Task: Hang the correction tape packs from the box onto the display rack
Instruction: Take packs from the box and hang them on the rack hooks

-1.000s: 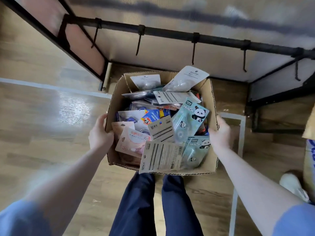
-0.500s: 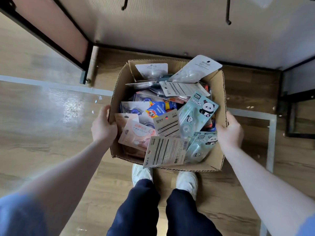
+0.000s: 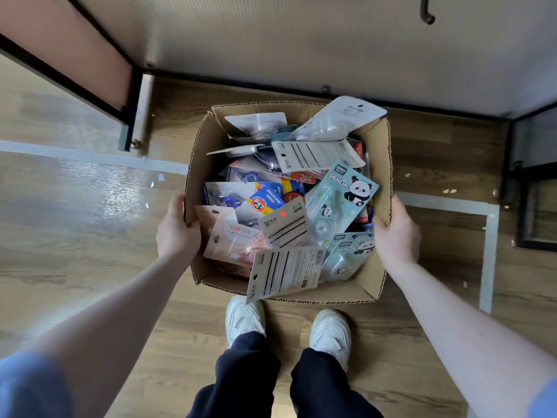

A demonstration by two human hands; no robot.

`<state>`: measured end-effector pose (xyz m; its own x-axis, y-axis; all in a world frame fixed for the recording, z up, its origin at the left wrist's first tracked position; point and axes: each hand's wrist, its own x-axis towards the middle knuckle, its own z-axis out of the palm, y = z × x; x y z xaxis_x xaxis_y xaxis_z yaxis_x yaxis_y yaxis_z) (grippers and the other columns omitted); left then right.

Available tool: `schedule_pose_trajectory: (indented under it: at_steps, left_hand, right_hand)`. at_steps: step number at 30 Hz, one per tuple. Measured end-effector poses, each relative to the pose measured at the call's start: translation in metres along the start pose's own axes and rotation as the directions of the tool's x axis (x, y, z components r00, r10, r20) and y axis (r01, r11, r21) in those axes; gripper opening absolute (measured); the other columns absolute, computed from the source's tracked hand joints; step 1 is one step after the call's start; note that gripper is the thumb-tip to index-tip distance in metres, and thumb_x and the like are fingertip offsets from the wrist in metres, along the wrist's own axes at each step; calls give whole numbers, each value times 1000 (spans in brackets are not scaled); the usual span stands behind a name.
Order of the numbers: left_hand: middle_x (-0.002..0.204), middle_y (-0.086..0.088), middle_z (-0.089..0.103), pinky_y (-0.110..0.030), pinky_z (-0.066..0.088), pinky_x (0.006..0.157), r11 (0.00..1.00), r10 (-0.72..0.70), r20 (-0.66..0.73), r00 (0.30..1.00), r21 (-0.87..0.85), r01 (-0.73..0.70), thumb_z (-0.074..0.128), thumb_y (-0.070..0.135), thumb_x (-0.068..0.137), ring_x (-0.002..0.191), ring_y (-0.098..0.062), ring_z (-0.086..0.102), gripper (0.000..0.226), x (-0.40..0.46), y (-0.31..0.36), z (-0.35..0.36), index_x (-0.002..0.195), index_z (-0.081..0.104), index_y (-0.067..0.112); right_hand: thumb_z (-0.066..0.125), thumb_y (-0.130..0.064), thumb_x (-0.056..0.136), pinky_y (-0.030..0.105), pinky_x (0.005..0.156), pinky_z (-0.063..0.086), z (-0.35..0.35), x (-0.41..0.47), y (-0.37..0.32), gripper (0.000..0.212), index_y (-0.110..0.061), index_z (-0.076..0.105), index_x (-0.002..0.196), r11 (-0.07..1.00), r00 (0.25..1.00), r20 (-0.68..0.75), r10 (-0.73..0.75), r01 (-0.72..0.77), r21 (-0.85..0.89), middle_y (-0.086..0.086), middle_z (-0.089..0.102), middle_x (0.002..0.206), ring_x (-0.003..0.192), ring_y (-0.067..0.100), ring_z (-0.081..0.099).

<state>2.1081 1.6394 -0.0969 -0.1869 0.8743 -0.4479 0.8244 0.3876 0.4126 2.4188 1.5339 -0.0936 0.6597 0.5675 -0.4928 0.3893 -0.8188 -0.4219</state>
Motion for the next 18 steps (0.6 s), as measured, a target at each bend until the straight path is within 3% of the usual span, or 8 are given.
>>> schedule_pose_trajectory:
  at_steps: [2,5,8,10,13,15,18]
  left_hand:
    - [100,-9,65,-34,44,71,999,-10,62,998,38,8,48,11,88,92,-34,58,36,0,4,-9,122,47,23]
    - [118,-6,63,-34,47,78,998,-16,88,996,69,10,46,14,90,102,-29,59,45,-5,17,-25,132,42,30]
    - [129,-6,54,-41,47,82,963,185,76,980,188,-196,45,4,88,107,-30,56,55,-12,34,-43,137,39,27]
    - [133,-9,47,-43,47,80,855,384,127,914,324,-404,46,-3,84,111,-33,51,60,-17,45,-51,139,41,22]
    - [132,-15,50,-47,52,78,636,598,265,757,418,-649,56,-12,74,115,-35,49,70,-19,58,-55,136,46,18]
    - [139,-13,45,-45,50,86,496,663,353,661,455,-740,56,-18,70,125,-32,44,83,-20,68,-53,140,41,23]
    - [156,-2,16,-36,30,108,363,625,554,550,418,-833,43,-19,78,143,-23,17,89,-25,83,-45,147,21,32]
  right_hand:
    - [49,-20,94,48,89,50,-10,-2,-6,48,-25,35,140,998,997,77,5,-1,-59,10,60,124,110,35,57]
    - [49,-20,95,47,93,48,-27,-8,-17,55,-23,26,145,994,991,135,-11,26,-111,11,54,132,115,36,54]
    - [52,-19,94,42,99,41,-40,-14,-26,60,-18,24,147,980,990,120,-77,97,-171,13,44,141,125,32,46]
    - [52,-19,94,41,100,39,-48,-18,-29,61,-17,23,147,962,989,105,-107,130,-239,15,39,143,128,31,42]
    - [51,-18,94,39,102,37,-58,-20,-33,61,-15,23,148,927,979,116,-168,197,-321,14,37,143,129,30,39]
    - [51,-16,94,37,104,36,-63,-19,-32,59,-13,25,147,899,967,126,-223,254,-356,12,39,142,129,28,39]
    - [49,-15,94,35,107,32,-65,-17,-30,56,-11,27,146,852,943,147,-297,332,-404,12,38,143,131,26,37]
